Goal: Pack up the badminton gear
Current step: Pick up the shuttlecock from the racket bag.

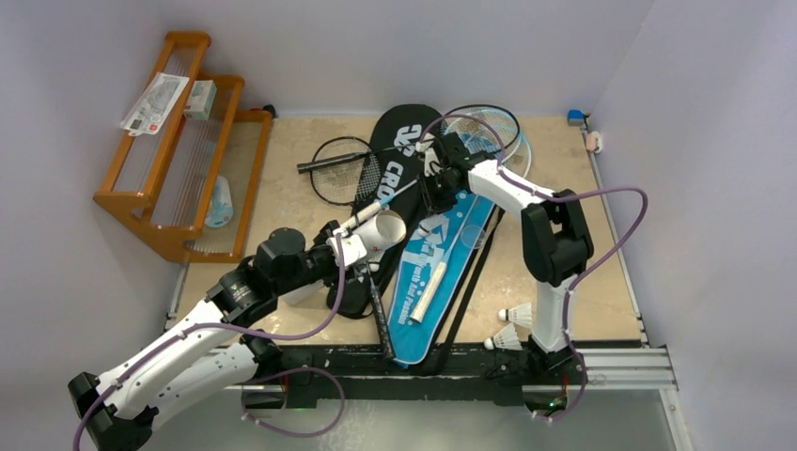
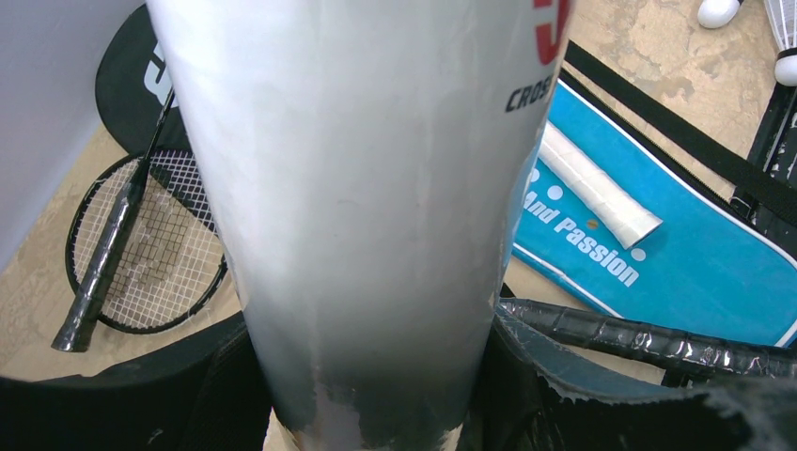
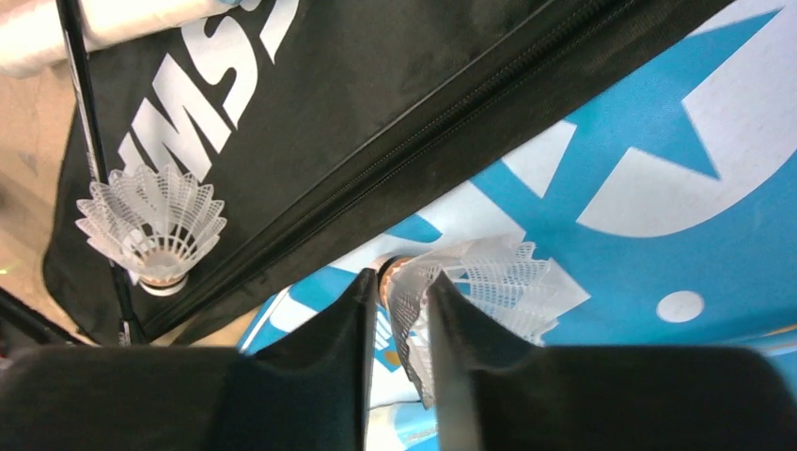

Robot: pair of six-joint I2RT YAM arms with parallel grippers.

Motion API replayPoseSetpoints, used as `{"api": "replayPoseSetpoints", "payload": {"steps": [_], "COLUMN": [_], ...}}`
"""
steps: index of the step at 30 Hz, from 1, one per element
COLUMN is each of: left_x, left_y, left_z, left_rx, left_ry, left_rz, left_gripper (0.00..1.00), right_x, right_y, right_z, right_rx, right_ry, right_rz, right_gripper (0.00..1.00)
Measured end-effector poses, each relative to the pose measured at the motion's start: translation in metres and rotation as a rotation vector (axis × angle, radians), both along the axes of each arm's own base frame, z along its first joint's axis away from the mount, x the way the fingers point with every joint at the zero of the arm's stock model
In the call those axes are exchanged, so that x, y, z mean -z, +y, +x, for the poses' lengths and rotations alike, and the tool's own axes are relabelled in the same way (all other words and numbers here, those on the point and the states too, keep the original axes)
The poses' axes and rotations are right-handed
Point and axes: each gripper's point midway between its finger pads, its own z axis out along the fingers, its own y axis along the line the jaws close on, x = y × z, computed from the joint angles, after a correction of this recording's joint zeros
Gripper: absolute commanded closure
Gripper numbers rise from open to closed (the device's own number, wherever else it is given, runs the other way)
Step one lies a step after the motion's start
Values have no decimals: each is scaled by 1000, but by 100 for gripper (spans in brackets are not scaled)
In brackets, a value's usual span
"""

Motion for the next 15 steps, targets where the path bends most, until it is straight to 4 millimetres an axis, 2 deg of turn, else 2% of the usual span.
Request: {"api": "replayPoseSetpoints", "payload": {"steps": [3, 8, 11, 13, 15], "left_x": [0, 0, 0, 0, 0], "left_y": [0, 0, 0, 0, 0], "left_z": [0, 0, 0, 0, 0], "left_rx": [0, -1, -1, -1, -1], "left_ry": [0, 1, 1, 1, 1], "left_rz": [0, 0, 0, -1, -1], "left_gripper": [56, 54, 54, 54, 54], "right_x": [0, -19, -48, -74, -109], "right_y": [0, -5, -7, -8, -7], "right_z": [-3, -13, -18, -21, -27], "right_rx": [-13, -10, -8, -10, -20], "right_ry": [2, -34, -108, -179, -270], "right_rz": [4, 25, 63, 101, 164], "right_gripper": [100, 100, 100, 100, 100]}}
